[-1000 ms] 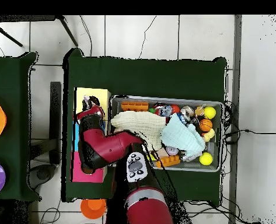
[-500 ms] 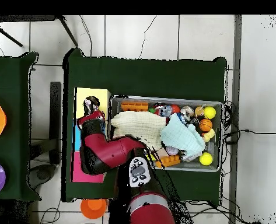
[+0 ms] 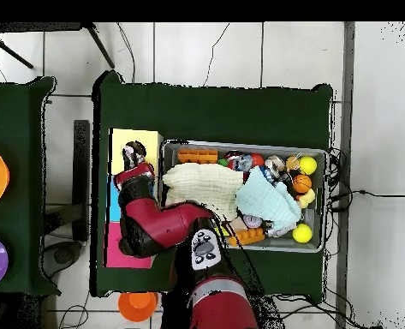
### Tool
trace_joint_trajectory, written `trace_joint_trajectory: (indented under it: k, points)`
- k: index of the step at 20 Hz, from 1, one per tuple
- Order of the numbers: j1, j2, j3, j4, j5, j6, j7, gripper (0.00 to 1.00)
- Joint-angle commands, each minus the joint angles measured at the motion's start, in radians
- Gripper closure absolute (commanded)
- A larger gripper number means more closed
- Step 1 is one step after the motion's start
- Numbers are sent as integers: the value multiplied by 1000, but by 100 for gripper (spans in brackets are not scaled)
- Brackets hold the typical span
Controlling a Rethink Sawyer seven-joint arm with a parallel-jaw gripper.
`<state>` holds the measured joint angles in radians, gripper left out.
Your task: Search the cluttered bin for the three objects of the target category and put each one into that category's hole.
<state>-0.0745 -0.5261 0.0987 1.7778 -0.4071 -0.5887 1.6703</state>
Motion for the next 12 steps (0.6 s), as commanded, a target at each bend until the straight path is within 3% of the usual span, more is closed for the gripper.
trace_joint_trajectory:
  k: [1,12]
  points:
    - [2,139,-19,60,-26,-15,154,100]
    - [6,131,-24,58,-24,43,138,100]
